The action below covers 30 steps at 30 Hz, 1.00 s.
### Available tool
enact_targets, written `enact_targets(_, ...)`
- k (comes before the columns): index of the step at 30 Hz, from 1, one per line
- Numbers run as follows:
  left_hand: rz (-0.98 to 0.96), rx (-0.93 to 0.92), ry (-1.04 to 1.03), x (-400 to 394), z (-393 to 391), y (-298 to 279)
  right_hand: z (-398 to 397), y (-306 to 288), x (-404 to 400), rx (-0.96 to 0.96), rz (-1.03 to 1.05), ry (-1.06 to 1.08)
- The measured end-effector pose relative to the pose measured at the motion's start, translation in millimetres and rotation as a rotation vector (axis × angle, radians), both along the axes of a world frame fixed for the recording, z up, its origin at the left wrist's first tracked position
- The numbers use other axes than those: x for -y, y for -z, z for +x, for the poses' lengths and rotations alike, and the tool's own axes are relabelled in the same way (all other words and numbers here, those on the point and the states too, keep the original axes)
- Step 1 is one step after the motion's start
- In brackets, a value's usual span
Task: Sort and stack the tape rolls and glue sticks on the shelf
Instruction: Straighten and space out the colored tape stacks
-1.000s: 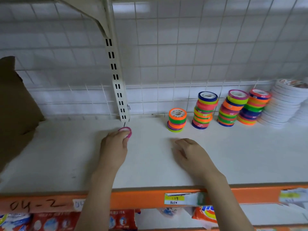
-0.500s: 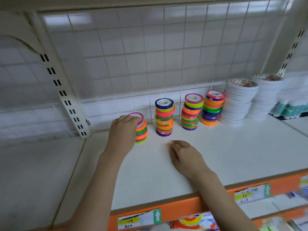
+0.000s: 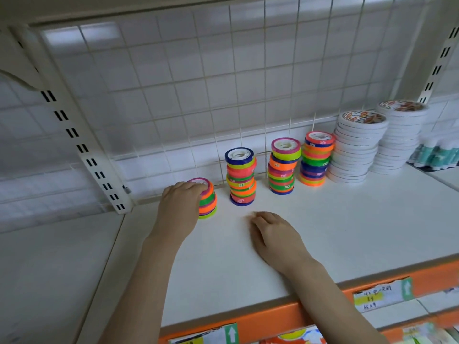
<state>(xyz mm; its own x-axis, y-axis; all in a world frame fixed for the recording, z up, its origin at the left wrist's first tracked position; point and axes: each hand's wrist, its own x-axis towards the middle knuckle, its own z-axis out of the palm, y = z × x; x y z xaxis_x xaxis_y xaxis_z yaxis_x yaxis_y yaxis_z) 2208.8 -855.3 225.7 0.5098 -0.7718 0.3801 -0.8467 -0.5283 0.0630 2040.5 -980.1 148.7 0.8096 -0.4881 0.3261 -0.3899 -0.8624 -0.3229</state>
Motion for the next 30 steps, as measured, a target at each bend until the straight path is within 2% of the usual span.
enact_targets(10,0.012,0.002,-0.019,6,-6,-4,2,4,0,0.046,0.001,0.008)
enact_targets(15,0.039,-0.034,-0.029,7,-8,-2,4,6,0,0.084,-0.082,0.017)
enact_targets(19,-0.048,-0.068,-0.056,2,-16,6,6,9,0,0.128,-0.152,0.014)
enact_targets(26,-0.100,-0.139,-0.321,-14,-43,29,11,12,-2,0.189,-0.212,0.026)
enact_targets(30,0.007,-0.226,-0.455,-18,-43,39,14,15,-5,0.196,-0.203,0.042)
